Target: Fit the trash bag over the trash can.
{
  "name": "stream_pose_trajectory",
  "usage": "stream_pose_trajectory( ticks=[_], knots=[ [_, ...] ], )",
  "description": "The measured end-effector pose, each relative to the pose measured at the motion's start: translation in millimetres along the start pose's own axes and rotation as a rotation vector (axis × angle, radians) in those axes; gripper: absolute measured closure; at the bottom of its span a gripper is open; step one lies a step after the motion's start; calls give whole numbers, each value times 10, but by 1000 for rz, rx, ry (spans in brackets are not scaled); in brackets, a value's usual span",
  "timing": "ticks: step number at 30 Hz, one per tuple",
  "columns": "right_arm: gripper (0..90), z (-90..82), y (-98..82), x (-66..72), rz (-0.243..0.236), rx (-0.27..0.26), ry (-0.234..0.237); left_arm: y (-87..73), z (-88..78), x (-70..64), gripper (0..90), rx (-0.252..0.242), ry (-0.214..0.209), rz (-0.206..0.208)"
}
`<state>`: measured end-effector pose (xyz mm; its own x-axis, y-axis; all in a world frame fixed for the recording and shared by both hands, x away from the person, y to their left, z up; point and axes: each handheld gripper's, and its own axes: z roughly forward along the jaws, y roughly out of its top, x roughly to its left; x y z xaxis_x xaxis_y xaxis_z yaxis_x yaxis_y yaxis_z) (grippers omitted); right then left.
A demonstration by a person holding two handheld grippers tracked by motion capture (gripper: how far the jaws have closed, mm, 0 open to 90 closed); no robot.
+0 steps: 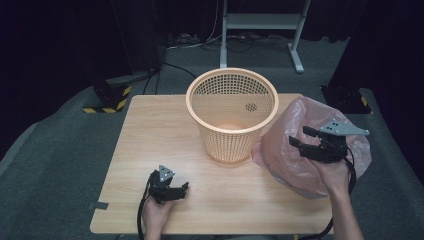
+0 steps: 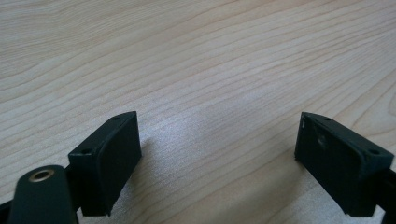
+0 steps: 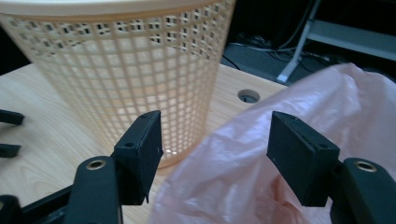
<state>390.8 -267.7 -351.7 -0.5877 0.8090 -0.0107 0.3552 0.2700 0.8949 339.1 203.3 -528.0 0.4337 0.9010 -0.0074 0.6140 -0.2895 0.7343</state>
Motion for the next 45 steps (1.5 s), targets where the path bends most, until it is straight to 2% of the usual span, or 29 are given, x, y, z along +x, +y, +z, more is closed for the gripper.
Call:
stream_pose_trajectory(
  ticks=[10,17,21,24,29,30,34,39,45],
  knots=[
    [327,25,-74,-363,77,43,-95,0,0,0,143,0,0,0],
    [321,116,-173,-549,120,85,-143,0,0,0,144,0,0,0],
    [308,205,-248,-620,139,126,-164,0,0,0,144,0,0,1],
    [289,306,-312,-673,155,176,-175,0,0,-1,144,-1,0,-1],
    [278,432,-393,-701,165,224,-177,0,0,-1,144,0,0,0],
    [271,497,-424,-708,166,254,-172,0,0,0,144,0,0,1],
    [259,641,-479,-732,171,306,-158,0,0,-1,144,0,0,2],
    [247,805,-550,-692,174,345,-139,0,0,-2,144,0,0,2],
    [227,959,-641,-706,203,410,-131,0,0,-2,144,0,0,2]
  ],
)
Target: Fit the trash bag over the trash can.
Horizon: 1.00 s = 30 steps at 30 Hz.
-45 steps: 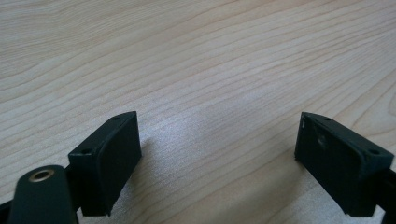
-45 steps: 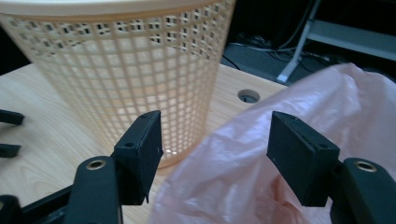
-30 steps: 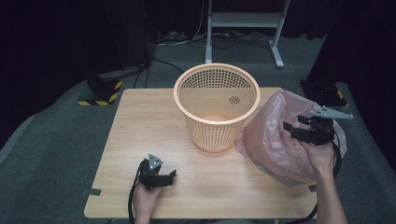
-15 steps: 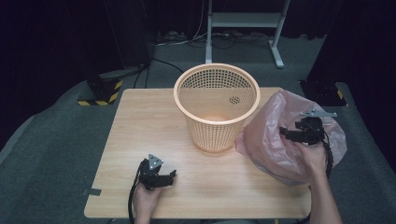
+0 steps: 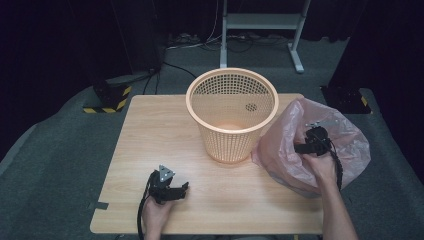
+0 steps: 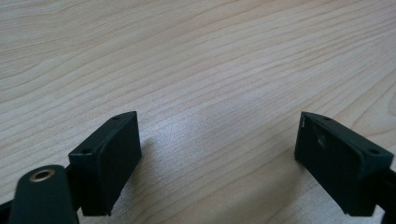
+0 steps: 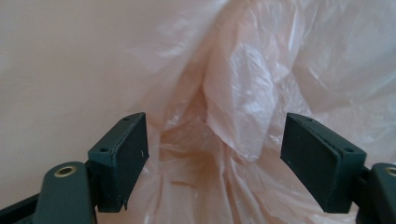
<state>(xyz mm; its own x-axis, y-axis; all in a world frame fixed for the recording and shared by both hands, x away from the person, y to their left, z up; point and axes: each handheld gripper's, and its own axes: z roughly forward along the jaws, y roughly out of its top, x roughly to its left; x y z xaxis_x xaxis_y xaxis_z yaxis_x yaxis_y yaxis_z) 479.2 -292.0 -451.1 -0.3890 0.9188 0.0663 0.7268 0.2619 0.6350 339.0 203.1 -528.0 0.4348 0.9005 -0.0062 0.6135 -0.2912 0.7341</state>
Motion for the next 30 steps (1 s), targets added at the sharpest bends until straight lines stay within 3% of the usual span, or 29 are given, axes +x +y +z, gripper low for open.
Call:
stream_pose_trajectory(
  ticks=[8,14,17,22,30],
  knots=[
    [248,142,-92,-52,38,39,-12,0,0,0,144,0,0,0],
    [319,255,-134,-37,33,56,-35,0,1,0,145,-1,0,-1],
    [401,284,-178,-24,26,48,-55,0,0,0,145,-1,0,-1],
    [525,374,-237,-23,31,81,-60,0,0,1,145,-1,0,-1],
    [851,401,-241,16,15,93,-79,0,0,0,145,-1,0,-2]
  ],
)
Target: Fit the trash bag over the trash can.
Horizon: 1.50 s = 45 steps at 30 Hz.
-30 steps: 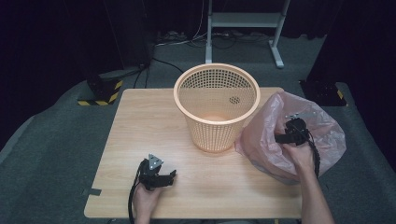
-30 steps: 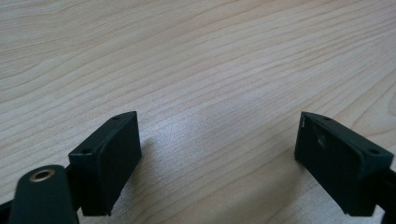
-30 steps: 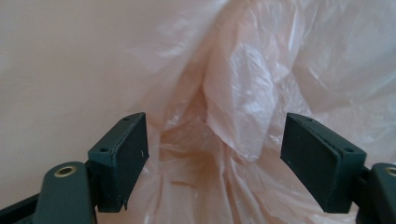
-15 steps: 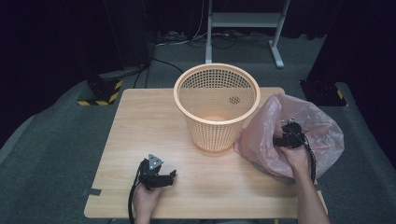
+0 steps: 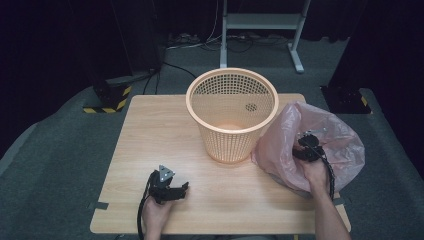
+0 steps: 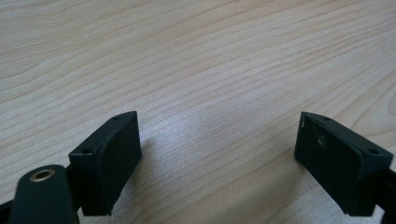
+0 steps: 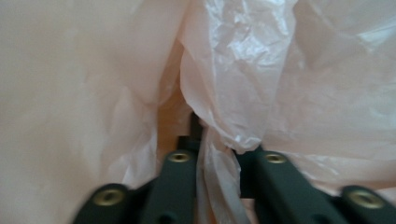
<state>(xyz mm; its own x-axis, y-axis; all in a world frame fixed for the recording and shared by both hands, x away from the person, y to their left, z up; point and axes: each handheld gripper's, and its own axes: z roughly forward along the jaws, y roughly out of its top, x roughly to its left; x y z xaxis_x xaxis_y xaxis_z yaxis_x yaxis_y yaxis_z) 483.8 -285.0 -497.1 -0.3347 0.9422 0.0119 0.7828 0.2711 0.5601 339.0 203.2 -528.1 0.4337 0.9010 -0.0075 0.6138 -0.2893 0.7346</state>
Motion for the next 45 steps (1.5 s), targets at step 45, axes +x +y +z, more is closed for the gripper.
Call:
stream_pose_trajectory(
  ticks=[45],
  knots=[
    [889,-908,149,-122,-20,-187,98,1,0,5,152,-1,4,-4]
  ],
)
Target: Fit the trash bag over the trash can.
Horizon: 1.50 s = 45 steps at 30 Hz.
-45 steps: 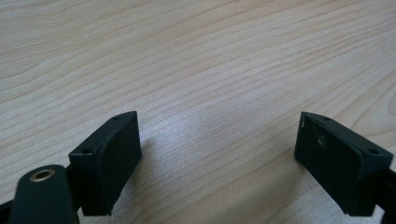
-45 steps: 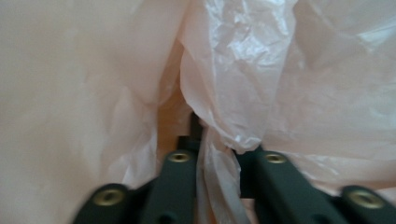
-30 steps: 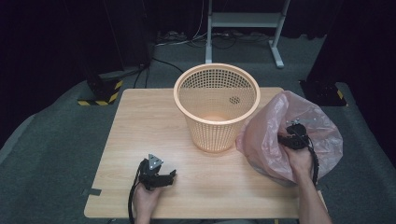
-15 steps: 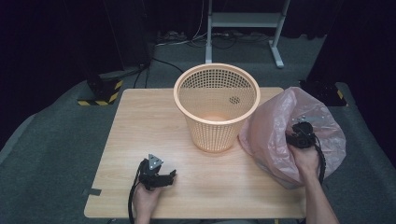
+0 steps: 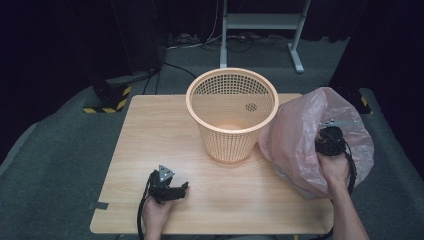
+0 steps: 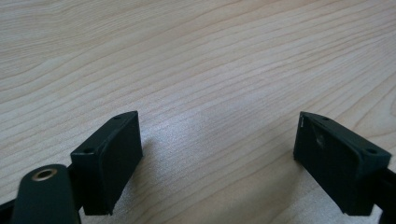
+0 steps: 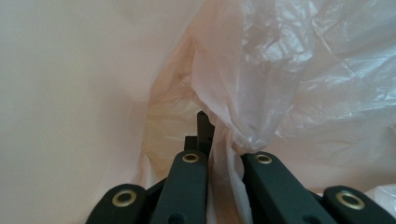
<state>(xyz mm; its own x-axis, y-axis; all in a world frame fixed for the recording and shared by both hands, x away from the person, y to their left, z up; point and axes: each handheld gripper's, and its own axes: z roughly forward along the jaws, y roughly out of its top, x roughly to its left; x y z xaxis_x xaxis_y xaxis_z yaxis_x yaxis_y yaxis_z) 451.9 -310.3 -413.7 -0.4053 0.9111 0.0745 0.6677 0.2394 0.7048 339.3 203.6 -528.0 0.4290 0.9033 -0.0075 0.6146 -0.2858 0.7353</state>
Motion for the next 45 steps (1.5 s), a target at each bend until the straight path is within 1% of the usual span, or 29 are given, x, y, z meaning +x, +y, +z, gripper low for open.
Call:
stream_pose_trajectory(
  ticks=[5,7,8,12,16,20,22,23,24,25,30,34,40,43,45],
  knots=[
    [889,-91,31,5,-3,-22,0,0,0,0,152,0,0,0],
    [890,-119,53,5,-2,-22,6,1,1,2,153,1,0,-1],
    [889,-130,71,3,-8,-22,1,1,1,1,152,0,1,-1],
    [890,-178,107,15,-9,-50,13,1,1,1,153,1,1,0],
    [891,-250,117,-1,15,-71,32,2,0,0,154,1,3,0],
    [891,-310,135,5,-5,-62,21,5,4,4,153,2,2,1],
    [892,-363,152,6,4,-73,29,5,4,4,153,3,1,2],
    [892,-363,152,6,4,-73,29,5,4,4,153,3,1,2],
    [892,-428,154,29,-5,-84,31,6,5,5,153,2,0,1],
    [892,-448,152,35,-5,-86,29,6,5,5,153,2,0,0],
    [892,-558,150,-12,3,-97,29,7,6,6,153,2,0,0],
    [892,-644,161,-6,0,-106,24,6,5,6,153,2,0,1],
    [892,-660,194,28,-8,-113,29,7,5,6,153,2,0,1],
    [892,-682,211,52,-21,-129,26,6,6,5,153,1,0,0],
    [892,-715,219,55,-23,-141,37,6,5,5,153,2,0,2]
  ],
)
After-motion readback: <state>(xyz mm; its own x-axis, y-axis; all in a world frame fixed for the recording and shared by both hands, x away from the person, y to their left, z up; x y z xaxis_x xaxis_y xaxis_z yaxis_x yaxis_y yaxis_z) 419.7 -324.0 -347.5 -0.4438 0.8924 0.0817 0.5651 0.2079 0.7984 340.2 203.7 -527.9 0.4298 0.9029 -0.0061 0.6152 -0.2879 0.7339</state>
